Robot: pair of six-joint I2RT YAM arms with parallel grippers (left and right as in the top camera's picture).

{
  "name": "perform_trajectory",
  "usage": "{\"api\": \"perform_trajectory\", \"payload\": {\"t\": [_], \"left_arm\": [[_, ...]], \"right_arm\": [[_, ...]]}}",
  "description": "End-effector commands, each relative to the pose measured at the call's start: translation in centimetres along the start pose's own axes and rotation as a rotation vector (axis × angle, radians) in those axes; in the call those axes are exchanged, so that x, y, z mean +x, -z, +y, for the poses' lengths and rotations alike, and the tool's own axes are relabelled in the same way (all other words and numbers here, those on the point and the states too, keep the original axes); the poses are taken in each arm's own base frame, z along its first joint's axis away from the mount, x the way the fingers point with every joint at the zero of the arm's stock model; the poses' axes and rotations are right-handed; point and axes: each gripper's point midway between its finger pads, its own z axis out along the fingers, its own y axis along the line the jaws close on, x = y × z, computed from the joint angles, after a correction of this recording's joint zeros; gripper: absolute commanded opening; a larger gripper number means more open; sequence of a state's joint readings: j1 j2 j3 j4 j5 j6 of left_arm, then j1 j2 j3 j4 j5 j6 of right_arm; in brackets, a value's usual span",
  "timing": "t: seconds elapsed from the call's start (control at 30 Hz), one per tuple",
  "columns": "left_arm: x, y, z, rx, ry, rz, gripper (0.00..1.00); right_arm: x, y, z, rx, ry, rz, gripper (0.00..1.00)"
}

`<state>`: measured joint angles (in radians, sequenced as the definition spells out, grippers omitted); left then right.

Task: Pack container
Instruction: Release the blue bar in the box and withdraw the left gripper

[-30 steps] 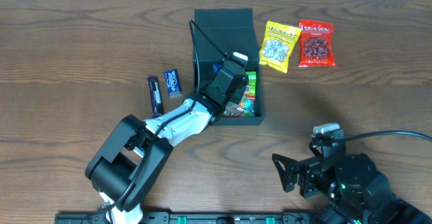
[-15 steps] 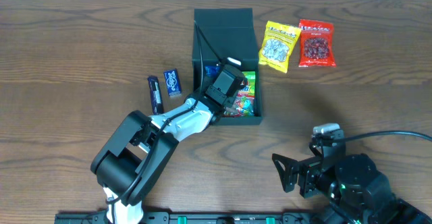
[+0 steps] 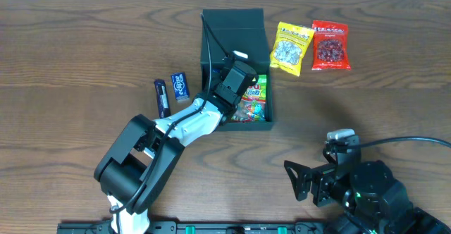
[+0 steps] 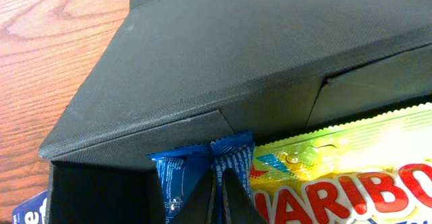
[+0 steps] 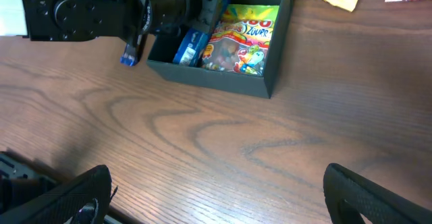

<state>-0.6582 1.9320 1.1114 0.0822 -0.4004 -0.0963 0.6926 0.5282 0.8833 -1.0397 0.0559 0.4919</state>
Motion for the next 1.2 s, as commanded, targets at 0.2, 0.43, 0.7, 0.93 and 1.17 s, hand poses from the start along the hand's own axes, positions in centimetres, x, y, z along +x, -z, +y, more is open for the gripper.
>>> {"api": "perform_trajectory", "payload": {"t": [0.2, 0.43, 0.7, 0.93, 1.17], "left_arm": [[-1.1, 0.7, -3.6, 0.172, -0.002, -0.023, 0.06], [0.7, -2.1, -0.1, 0.006, 0.006, 0.008, 0.06], [0.1, -2.7, 3.1, -0.104, 0.04, -0.01, 0.06], [-1.0, -1.8, 2.9, -0.107, 0.029, -0.04, 0.06], [-6.5, 4.2, 3.1, -0.06, 0.072, -0.168, 0.06]], "right_arm": [[-0.1, 0.2, 0.1, -0.004, 0.016, -0.008, 0.99], [-0.1, 0.2, 0.1, -0.004, 0.016, -0.008, 0.99], [-0.1, 0.2, 0.1, -0.004, 0.016, -0.008, 0.99], [-0.1, 0.2, 0.1, -0.004, 0.016, -0.008, 0.99], [-0.1, 0.2, 0.1, -0.003, 0.016, -0.007, 0.99]]}}
